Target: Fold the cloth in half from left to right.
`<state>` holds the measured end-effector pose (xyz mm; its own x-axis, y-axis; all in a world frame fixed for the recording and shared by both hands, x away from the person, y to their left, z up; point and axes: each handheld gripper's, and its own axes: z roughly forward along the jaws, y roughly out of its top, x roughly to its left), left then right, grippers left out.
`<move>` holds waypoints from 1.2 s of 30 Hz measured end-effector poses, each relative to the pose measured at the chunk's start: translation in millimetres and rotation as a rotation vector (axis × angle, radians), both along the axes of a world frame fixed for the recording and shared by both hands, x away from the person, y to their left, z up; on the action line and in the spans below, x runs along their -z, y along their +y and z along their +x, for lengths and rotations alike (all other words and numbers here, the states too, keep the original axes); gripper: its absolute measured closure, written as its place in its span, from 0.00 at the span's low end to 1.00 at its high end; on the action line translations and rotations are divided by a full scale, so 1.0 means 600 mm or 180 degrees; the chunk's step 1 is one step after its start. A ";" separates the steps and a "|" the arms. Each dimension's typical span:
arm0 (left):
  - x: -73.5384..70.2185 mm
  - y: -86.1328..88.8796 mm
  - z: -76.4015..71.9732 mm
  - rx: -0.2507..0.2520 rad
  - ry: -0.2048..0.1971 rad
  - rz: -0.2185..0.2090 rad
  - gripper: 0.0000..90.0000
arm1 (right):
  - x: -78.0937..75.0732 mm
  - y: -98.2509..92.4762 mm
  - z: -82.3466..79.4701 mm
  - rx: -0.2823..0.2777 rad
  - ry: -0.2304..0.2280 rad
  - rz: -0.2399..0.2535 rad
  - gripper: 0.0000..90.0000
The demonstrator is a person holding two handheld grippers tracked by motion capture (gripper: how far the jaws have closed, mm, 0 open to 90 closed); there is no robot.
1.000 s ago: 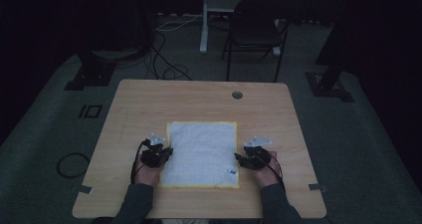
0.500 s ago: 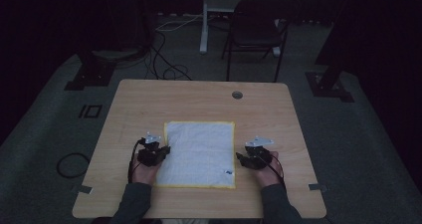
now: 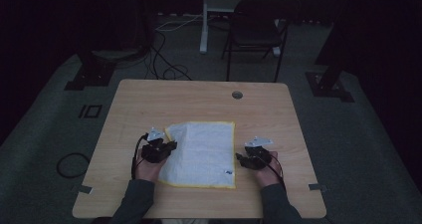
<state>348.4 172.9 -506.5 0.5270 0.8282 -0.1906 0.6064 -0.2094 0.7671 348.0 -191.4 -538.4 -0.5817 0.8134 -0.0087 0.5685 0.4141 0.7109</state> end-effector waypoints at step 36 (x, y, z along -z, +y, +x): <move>-0.055 -0.076 0.014 0.0422 -0.0198 -0.0121 0.96 | 0.002 -0.007 0.003 0.0060 0.0042 0.0009 0.54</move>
